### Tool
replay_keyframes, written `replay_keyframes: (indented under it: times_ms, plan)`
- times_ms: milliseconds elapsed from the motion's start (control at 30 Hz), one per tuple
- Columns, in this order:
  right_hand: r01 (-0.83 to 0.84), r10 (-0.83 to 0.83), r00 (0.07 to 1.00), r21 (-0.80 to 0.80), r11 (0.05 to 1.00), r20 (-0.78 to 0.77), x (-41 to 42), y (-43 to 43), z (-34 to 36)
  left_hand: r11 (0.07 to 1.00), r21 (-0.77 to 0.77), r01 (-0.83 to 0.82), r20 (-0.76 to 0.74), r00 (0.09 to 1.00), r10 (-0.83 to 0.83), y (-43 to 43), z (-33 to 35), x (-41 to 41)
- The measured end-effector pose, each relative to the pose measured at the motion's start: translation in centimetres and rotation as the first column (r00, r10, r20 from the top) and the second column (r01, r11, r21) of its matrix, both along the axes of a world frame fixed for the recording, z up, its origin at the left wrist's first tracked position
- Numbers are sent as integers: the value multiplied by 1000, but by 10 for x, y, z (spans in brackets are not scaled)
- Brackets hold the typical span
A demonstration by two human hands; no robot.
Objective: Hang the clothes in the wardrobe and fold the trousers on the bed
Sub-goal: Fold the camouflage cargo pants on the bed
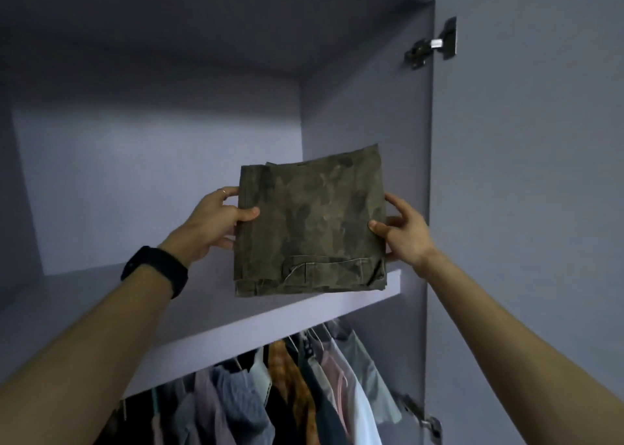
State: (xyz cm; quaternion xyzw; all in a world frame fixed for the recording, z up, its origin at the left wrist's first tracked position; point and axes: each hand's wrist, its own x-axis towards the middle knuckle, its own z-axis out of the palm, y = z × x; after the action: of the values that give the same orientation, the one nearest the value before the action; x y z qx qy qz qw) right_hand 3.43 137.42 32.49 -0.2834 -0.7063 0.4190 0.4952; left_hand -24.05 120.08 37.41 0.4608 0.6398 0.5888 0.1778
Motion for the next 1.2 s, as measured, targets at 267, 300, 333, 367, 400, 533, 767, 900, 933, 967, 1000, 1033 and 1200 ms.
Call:
replay_keyframes:
  times_ms: [267, 300, 333, 367, 400, 533, 767, 900, 933, 967, 1000, 1033, 1200]
  plan:
    - [41, -12, 947, -86, 995, 320, -76, 89, 7, 964, -205, -171, -12, 985, 172, 83, -36, -59]
    - [53, -19, 935, -86, 995, 354, -82, 97, -1, 953, -234, -194, -21, 981, 195, 90, -45, -63]
    - [68, -37, 917, -65, 996, 397, -86, 105, -9, 931, -284, -227, -73, 974, 215, 94, -53, -64]
    - [75, -53, 895, -32, 997, 443, -90, 113, -16, 900, -340, -273, -148, 961, 235, 97, -61, -66]
    - [72, -56, 880, -17, 997, 472, -92, 120, -21, 869, -379, -319, -232, 942, 245, 99, -67, -69]
    - [-13, 33, 934, -58, 998, 356, -85, 120, -31, 866, -332, -374, -352, 901, 254, 91, -72, -65]
    - [31, -185, 956, 553, 833, 226, -72, 63, -55, 905, -255, -340, -837, 546, -31, 65, -94, 0]
    - [-159, -153, 869, 559, 814, 470, -75, 48, -88, 834, -304, -461, -850, 526, -18, 61, -120, 14]
    - [-142, -137, 893, 558, 817, 429, -74, 48, -91, 830, -317, -460, -843, 538, -24, 61, -117, 15]
    - [-130, -113, 915, 547, 827, 388, -72, 47, -97, 815, -352, -460, -833, 551, -49, 61, -117, 16]
    - [-117, -100, 930, 542, 832, 353, -70, 47, -99, 806, -373, -459, -830, 554, -68, 62, -115, 15]
    - [-112, -94, 936, 542, 833, 338, -70, 48, -100, 801, -385, -458, -830, 551, -84, 63, -112, 14]
    - [-239, -64, 814, 433, 869, 578, -86, 81, -83, 724, -467, -508, -834, 525, -170, 83, -102, 8]
